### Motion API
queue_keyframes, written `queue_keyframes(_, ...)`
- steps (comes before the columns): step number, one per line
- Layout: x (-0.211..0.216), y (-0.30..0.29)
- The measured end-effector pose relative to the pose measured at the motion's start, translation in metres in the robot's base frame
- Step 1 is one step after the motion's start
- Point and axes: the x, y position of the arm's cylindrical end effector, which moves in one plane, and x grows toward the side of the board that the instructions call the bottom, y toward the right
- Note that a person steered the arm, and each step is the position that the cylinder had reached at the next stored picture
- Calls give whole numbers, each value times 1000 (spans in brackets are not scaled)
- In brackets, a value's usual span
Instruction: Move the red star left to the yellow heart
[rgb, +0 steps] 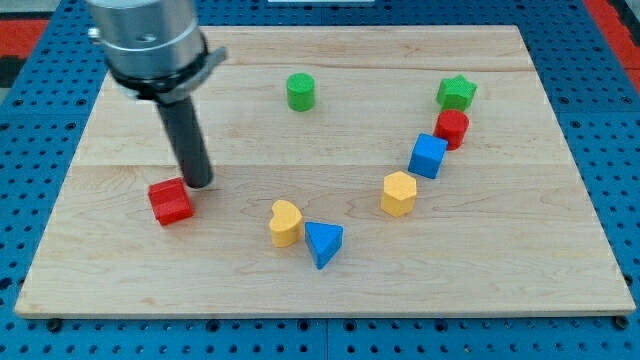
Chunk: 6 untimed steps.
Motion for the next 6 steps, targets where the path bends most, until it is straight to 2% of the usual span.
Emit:
queue_keyframes(2, 15, -50)
queue_keyframes(3, 30, -55)
queue_keyframes(6, 44, 14)
